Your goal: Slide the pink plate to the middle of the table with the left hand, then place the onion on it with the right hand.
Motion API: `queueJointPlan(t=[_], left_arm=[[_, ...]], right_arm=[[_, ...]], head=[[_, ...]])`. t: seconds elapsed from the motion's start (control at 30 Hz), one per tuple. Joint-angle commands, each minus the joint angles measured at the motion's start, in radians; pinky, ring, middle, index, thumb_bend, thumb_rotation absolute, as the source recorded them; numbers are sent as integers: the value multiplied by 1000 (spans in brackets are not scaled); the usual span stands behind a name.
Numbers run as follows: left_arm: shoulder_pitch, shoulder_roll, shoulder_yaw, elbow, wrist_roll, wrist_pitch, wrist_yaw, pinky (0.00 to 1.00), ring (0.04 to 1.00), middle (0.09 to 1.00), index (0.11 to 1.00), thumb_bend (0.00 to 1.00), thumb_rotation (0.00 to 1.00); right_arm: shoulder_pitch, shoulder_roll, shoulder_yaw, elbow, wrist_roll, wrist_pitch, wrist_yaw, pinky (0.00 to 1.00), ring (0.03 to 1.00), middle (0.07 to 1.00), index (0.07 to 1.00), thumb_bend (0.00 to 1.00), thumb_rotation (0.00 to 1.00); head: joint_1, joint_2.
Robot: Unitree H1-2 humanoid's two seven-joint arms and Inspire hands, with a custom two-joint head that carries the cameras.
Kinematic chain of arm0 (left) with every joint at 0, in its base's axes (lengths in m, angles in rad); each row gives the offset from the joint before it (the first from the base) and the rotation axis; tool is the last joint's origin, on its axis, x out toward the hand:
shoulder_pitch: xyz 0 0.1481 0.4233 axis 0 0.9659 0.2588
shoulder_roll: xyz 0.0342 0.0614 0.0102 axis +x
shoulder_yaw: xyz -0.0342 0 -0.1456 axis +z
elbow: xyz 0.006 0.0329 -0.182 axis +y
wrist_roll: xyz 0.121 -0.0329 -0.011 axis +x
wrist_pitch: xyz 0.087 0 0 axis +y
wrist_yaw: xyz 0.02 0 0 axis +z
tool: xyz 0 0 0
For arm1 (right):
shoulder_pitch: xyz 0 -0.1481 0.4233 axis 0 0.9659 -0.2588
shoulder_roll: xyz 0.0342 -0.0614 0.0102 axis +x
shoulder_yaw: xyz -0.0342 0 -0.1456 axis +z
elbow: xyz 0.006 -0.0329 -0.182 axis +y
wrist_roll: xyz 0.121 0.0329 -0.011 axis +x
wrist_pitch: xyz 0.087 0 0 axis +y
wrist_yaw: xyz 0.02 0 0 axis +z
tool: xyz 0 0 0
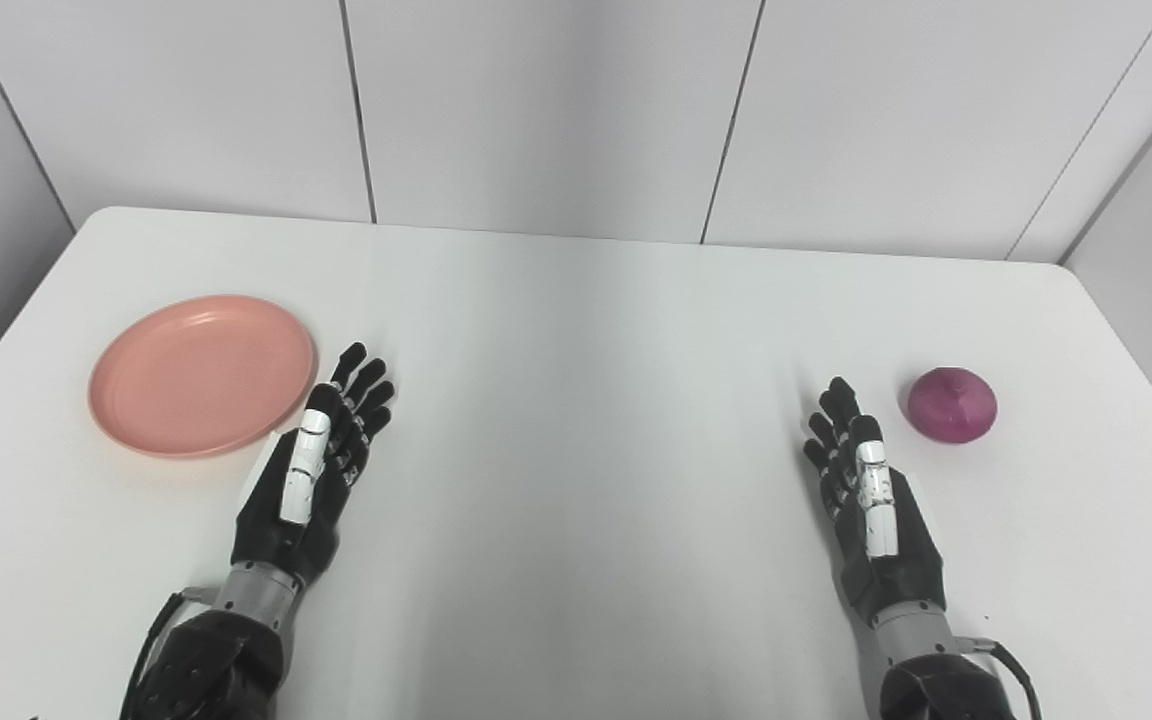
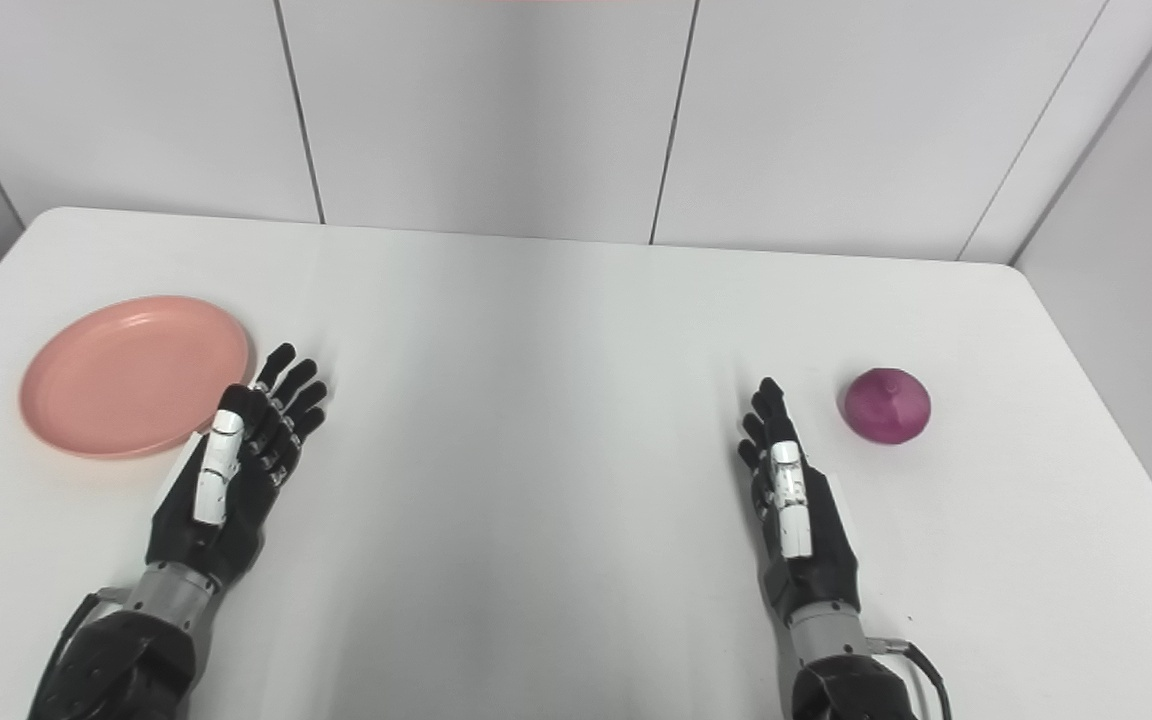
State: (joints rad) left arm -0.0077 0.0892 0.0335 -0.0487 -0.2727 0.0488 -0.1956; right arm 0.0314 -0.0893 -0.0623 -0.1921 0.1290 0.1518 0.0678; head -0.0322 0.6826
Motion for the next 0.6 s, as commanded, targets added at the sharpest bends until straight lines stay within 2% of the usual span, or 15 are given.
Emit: queueJointPlan(t=[0.0,0.23,0.57], left_arm=[[8,-3,4,-3,6,13,12,979,960,963,952,704,989],[10,-10,7,-10,-1,16,16,980,961,964,954,633,1000],[10,-11,7,-14,4,14,20,980,961,963,952,644,1000]], right_arm=[[-15,-6,-3,-37,3,-15,3,1000,996,1000,1000,686,1000],[-18,-3,-10,-25,22,-45,10,1000,1000,1000,1000,531,1000],[-19,-4,-12,-19,21,-55,12,1000,1000,1000,1000,540,1000]], head=[[1,0],[3,-4],[4,-2]])
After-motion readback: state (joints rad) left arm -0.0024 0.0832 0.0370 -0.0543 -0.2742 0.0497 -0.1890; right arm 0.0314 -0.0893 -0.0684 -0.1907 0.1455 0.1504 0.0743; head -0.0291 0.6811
